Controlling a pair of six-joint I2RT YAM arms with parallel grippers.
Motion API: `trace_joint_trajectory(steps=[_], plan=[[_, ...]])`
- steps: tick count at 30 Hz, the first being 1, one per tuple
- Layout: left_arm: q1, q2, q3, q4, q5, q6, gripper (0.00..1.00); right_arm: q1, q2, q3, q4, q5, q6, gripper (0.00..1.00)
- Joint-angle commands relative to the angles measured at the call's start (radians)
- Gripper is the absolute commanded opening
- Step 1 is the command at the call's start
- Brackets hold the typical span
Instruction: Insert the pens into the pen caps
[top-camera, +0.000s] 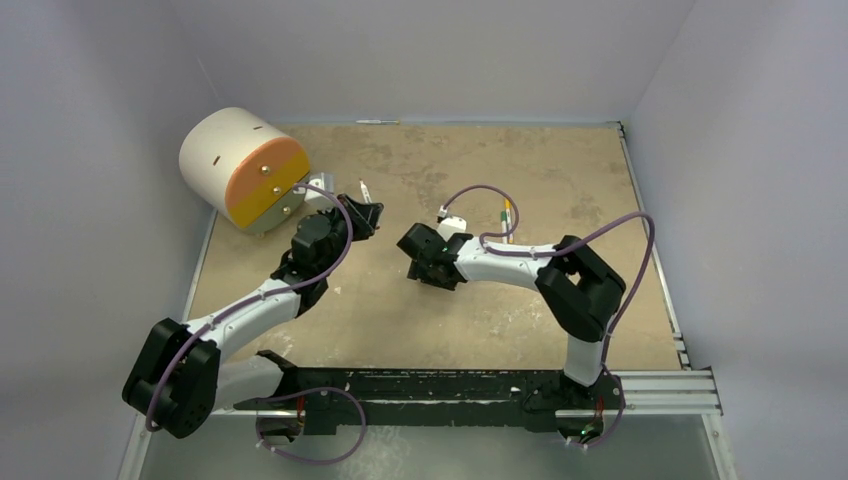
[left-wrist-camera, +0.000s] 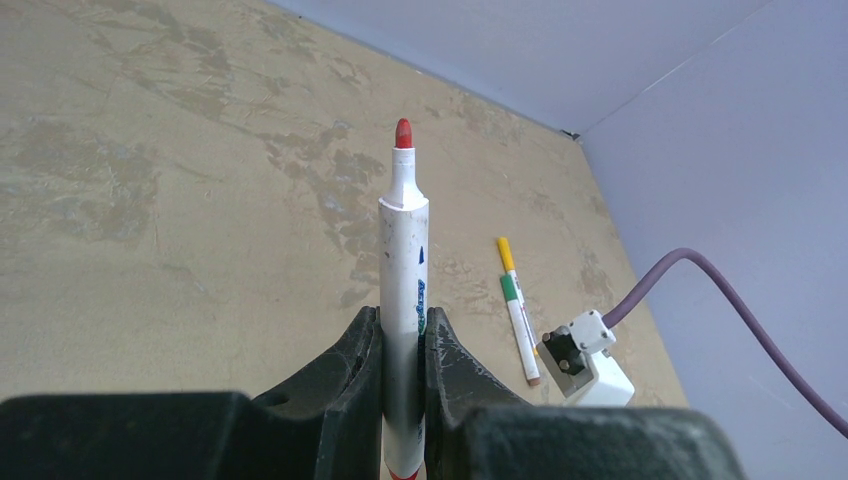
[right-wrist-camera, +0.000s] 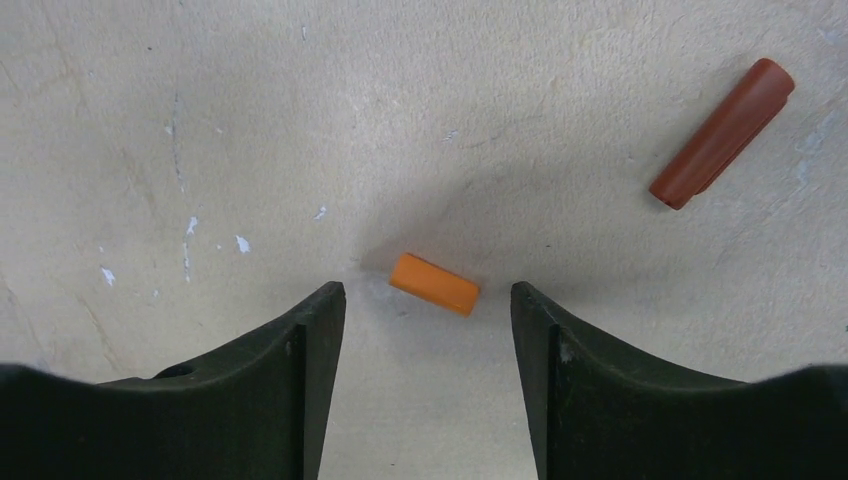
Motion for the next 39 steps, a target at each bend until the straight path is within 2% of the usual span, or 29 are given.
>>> trace_joint_trajectory(steps=[1, 5, 11, 16, 18, 20, 22, 26, 33, 36, 39], plan=[[0.007, -0.023, 0.008, 0.014, -0.016, -0.009, 0.0, 0.003, 0.018, 0.073, -0.082, 0.03, 0.066, 0.61], [0.007, -0.025, 0.006, 0.016, -0.016, -0.008, 0.0, 0.003, 0.035, 0.082, -0.105, 0.002, 0.071, 0.49], [0.007, -0.037, 0.004, 0.009, -0.019, -0.006, 0.0, 0.002, 0.045, 0.094, -0.115, 0.017, 0.05, 0.46], [0.007, -0.046, 0.0, 0.006, -0.022, -0.004, 0.0, 0.003, 0.062, 0.095, -0.107, 0.007, 0.012, 0.29], [0.007, -0.05, 0.0, 0.002, -0.022, -0.003, 0.0, 0.003, 0.058, 0.088, -0.11, 0.001, 0.003, 0.18], [0.007, -0.054, 0.001, -0.002, -0.025, -0.001, 0.0, 0.003, 0.046, 0.079, -0.106, 0.0, -0.018, 0.13], [0.007, -0.061, -0.001, -0.007, -0.028, 0.001, 0.0, 0.003, 0.029, 0.066, -0.099, -0.003, -0.046, 0.12], [0.007, -0.065, -0.002, -0.009, -0.029, 0.002, 0.0, 0.002, 0.005, 0.056, -0.109, 0.022, -0.078, 0.25], [0.007, -0.063, -0.005, -0.006, -0.028, -0.005, 0.0, -0.018, -0.055, 0.046, -0.054, -0.004, -0.05, 0.66], [0.006, -0.063, -0.005, -0.005, -0.027, -0.011, 0.0, -0.037, -0.063, 0.045, -0.029, -0.038, 0.012, 0.7], [0.007, -0.069, -0.006, -0.007, -0.024, -0.022, 0.0, -0.047, -0.047, 0.061, -0.024, -0.052, 0.049, 0.68]])
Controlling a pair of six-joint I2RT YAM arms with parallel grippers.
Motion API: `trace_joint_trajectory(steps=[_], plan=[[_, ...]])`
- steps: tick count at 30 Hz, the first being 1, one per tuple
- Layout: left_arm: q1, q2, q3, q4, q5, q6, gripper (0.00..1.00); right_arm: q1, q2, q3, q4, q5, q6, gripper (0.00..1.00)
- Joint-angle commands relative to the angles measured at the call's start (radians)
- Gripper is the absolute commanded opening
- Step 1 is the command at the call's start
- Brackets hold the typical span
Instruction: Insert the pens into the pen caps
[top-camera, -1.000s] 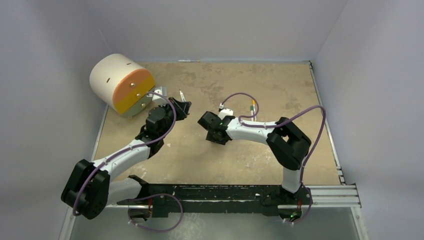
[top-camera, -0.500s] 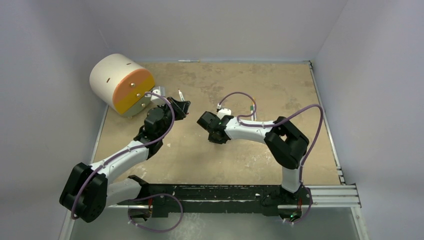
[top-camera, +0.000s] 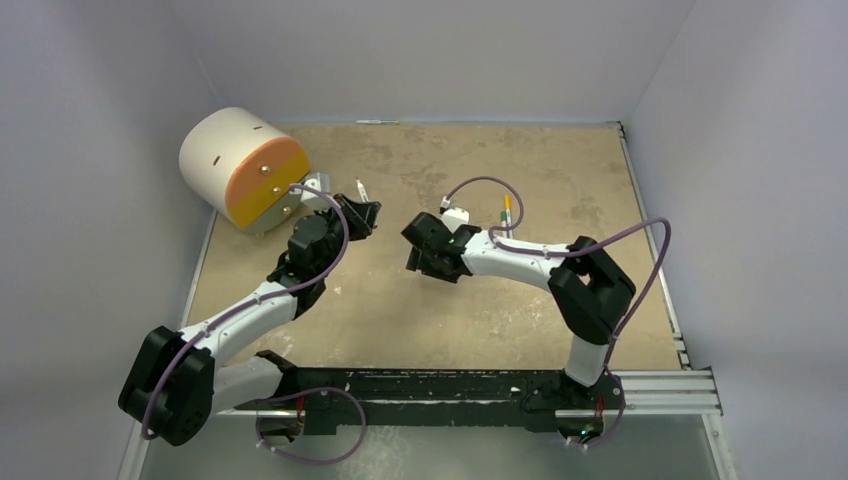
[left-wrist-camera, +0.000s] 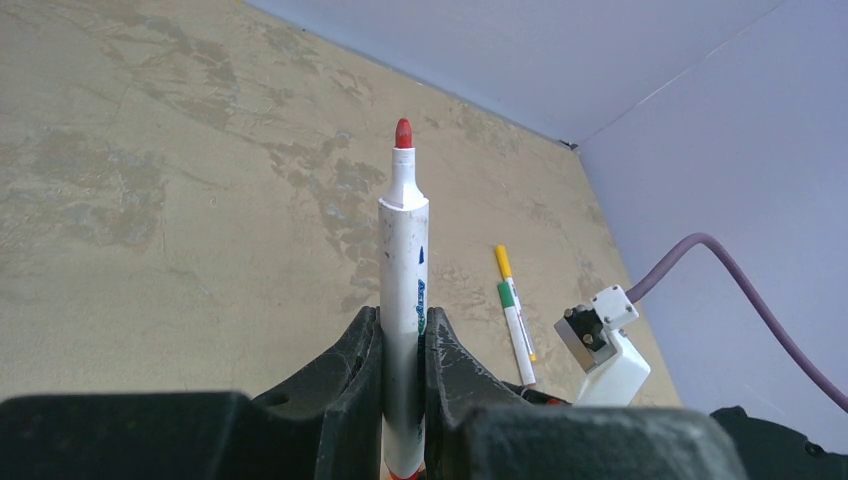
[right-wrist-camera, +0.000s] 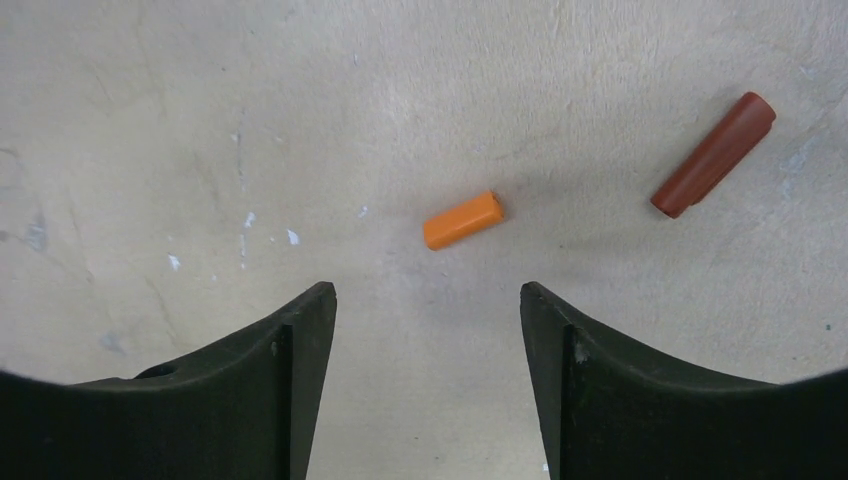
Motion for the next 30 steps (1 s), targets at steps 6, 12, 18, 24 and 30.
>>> trace_joint_trajectory(steps=[6, 12, 18, 24, 30], plan=[[0.005, -0.056, -0.007, 0.014, -0.011, -0.03, 0.0, -0.024, 0.065, 0.111, -0.089, 0.004, 0.122, 0.45], [0.005, -0.069, -0.012, 0.004, -0.012, -0.034, 0.0, -0.032, 0.079, 0.129, -0.1, -0.001, 0.139, 0.47], [0.005, -0.075, -0.017, 0.0, -0.016, -0.032, 0.0, -0.042, 0.095, 0.124, -0.104, -0.019, 0.14, 0.52], [0.005, -0.076, -0.016, 0.001, -0.015, -0.033, 0.0, -0.063, 0.113, 0.12, -0.105, -0.02, 0.136, 0.52], [0.005, -0.077, -0.015, -0.006, -0.015, -0.03, 0.0, -0.087, 0.137, 0.142, -0.112, -0.016, 0.092, 0.52]])
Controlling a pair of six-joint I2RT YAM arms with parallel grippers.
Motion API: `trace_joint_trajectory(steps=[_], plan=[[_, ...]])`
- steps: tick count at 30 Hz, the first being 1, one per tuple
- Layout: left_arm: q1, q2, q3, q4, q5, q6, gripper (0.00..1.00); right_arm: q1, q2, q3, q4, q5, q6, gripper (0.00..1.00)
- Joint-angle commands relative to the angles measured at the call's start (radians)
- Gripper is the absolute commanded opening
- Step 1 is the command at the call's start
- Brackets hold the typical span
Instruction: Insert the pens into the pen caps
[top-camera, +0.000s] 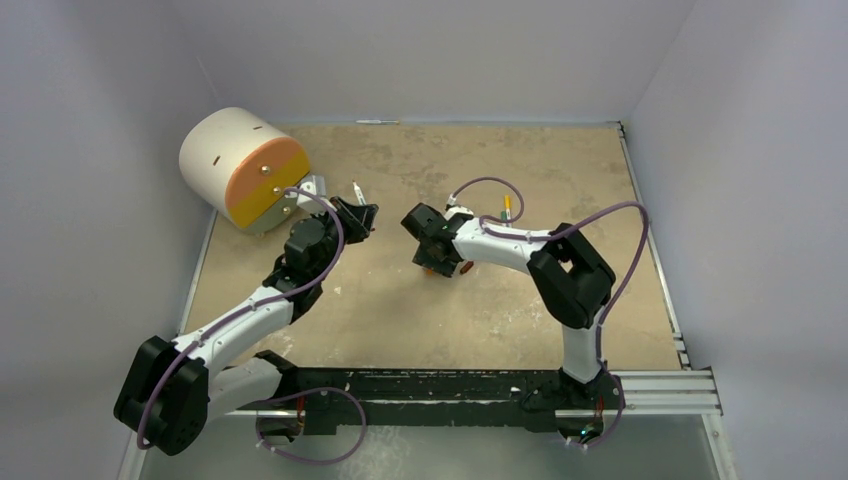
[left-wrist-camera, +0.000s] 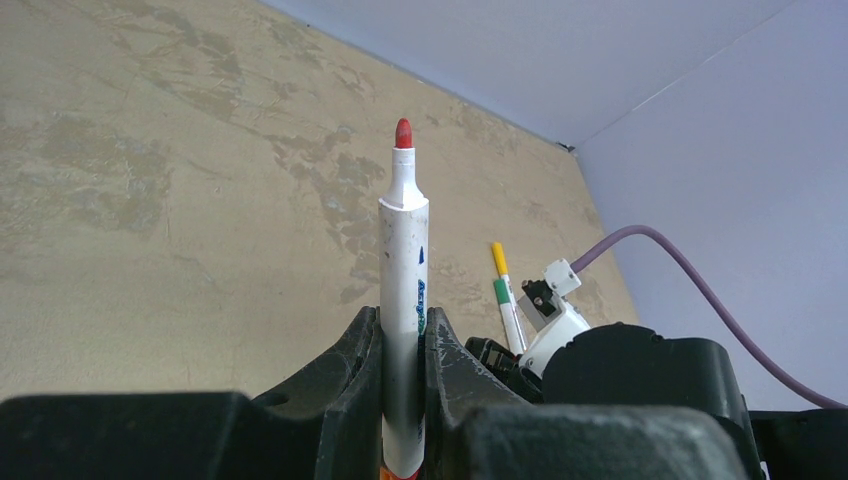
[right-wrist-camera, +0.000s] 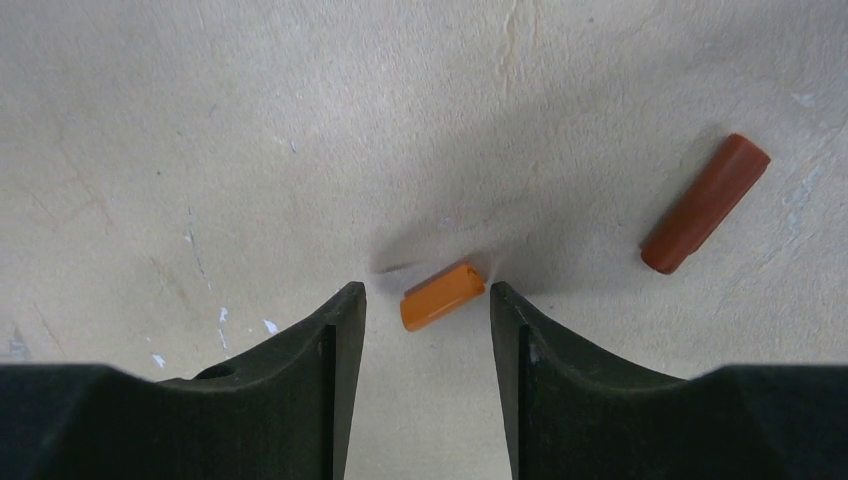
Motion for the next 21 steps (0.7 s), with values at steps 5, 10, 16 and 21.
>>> trace_joint_trajectory(steps=[5, 10, 16, 21], plan=[[0.005, -0.019, 0.002, 0.032, -0.009, -0.001, 0.0, -0.026, 0.034, 0.071, -0.039, 0.033, -0.047, 0.5], [0.005, -0.013, 0.003, 0.032, -0.007, -0.001, 0.0, -0.026, 0.054, 0.099, -0.044, 0.049, -0.063, 0.48], [0.005, -0.01, 0.003, 0.036, -0.003, -0.004, 0.0, -0.025, 0.015, 0.082, -0.076, 0.093, -0.013, 0.53], [0.005, -0.012, 0.003, 0.04, 0.0, -0.008, 0.0, -0.022, -0.008, 0.074, -0.099, 0.114, 0.016, 0.62]])
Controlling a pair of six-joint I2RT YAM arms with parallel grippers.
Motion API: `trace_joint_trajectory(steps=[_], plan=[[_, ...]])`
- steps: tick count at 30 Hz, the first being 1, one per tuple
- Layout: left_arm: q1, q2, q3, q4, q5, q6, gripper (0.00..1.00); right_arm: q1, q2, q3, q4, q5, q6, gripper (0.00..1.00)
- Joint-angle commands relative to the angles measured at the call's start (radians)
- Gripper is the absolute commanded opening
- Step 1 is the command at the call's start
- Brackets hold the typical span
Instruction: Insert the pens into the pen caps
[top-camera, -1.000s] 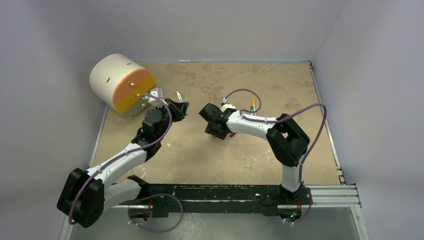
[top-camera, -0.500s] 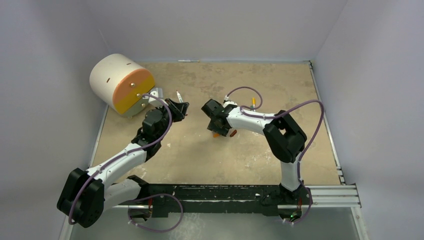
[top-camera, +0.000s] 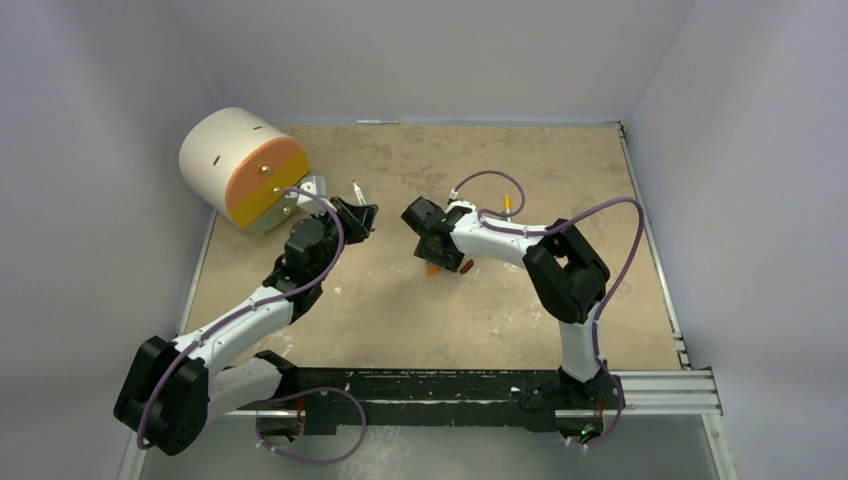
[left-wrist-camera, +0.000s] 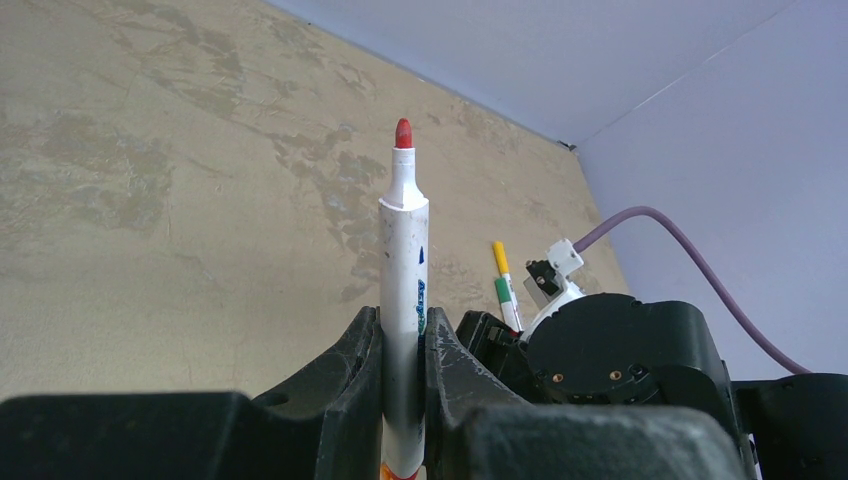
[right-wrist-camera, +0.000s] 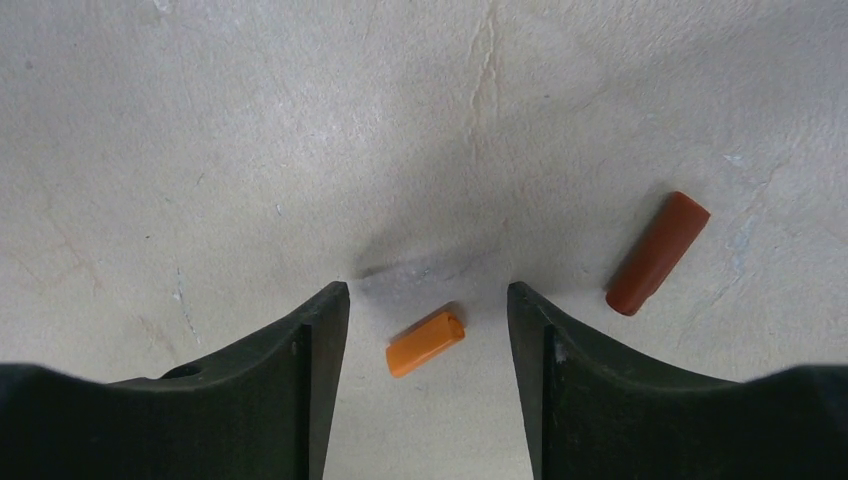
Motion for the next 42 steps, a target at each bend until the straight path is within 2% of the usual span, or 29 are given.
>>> trace_joint_trajectory(steps=[1, 6, 23, 28, 32, 42], plan=[[0.005, -0.014, 0.003, 0.043, 0.001, -0.009, 0.0, 0.007, -0.053, 0.005, -0.051, 0.056, 0.043, 0.63], [0.005, -0.023, -0.002, 0.041, 0.0, -0.01, 0.0, 0.036, -0.024, 0.024, -0.075, 0.043, 0.061, 0.63], [0.005, -0.047, -0.023, 0.048, 0.007, -0.021, 0.0, 0.067, -0.006, 0.016, -0.125, 0.02, 0.13, 0.51], [0.005, -0.053, -0.022, 0.036, 0.002, -0.015, 0.0, 0.062, 0.007, 0.029, -0.106, 0.033, 0.102, 0.43], [0.005, -0.053, -0.019, 0.029, 0.0, -0.013, 0.0, 0.062, 0.019, 0.04, -0.107, 0.033, 0.1, 0.41], [0.005, -0.047, -0.022, 0.034, 0.001, -0.016, 0.0, 0.062, -0.005, 0.018, -0.088, 0.072, 0.063, 0.29]])
